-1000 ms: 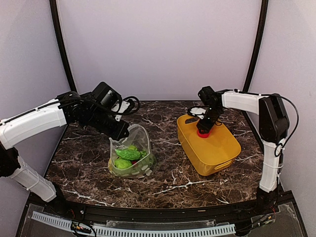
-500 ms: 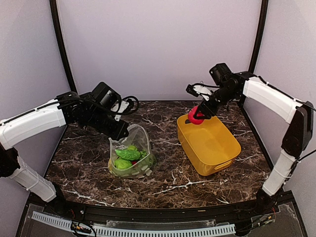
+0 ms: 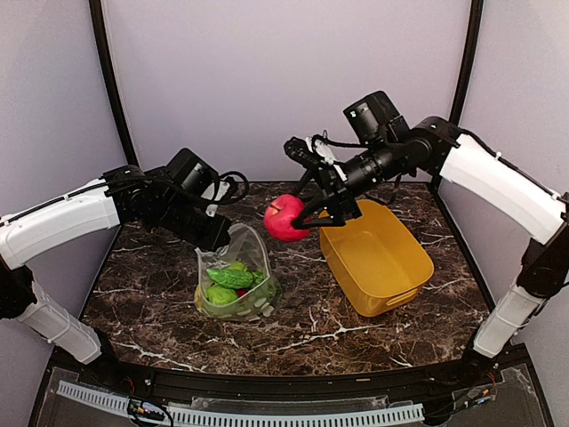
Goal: Place the food in the zip-top bag and seal the zipper
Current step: Place the fake fruit in the zipper food storage bag.
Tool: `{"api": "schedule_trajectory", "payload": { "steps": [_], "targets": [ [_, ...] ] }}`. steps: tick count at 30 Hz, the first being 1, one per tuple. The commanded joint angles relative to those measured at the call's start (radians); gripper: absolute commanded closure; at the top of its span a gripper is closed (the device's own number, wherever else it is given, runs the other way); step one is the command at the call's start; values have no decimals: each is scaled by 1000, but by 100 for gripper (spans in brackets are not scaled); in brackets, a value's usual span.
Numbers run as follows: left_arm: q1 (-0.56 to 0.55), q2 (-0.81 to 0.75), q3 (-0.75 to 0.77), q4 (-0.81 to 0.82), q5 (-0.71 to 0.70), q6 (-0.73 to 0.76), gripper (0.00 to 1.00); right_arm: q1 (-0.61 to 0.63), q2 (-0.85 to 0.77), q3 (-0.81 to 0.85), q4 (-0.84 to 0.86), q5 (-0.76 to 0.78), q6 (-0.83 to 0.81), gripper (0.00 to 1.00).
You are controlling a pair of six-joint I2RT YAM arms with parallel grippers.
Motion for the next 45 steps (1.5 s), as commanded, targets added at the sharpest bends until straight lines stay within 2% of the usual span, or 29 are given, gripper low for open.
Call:
{"api": "schedule_trajectory", "payload": {
  "steps": [1,6,14,23,29,31,33,39,45],
  "targets": [
    [-2,-31,17,-25,-16,-35,99,90,1,57,35,-84,-7,51],
    [-2,-43,16,-31,-17,-45,99,193,32,70,58,-32,-5,50],
    [-3,-57,29,-39,-3,-45,99,348,130,67,101,174,-110,50],
    [-3,-105,10,-26,19,-50,99,365,200,44,194,418,-151,47],
    [-3,-128,-17,-19,18,-47,99,366,204,19,200,524,-157,34],
    [-3,-132,-19,-20,17,-46,99,366,220,59,136,508,-156,28],
    [-3,-133,-20,-19,15,-43,99,372,227,94,80,471,-147,18],
    [-3,-134,-33,-9,12,-42,99,434,202,86,-6,389,-192,20],
    [-3,-129,-38,-6,11,-44,99,514,230,47,0,512,-234,27]
  ]
}}
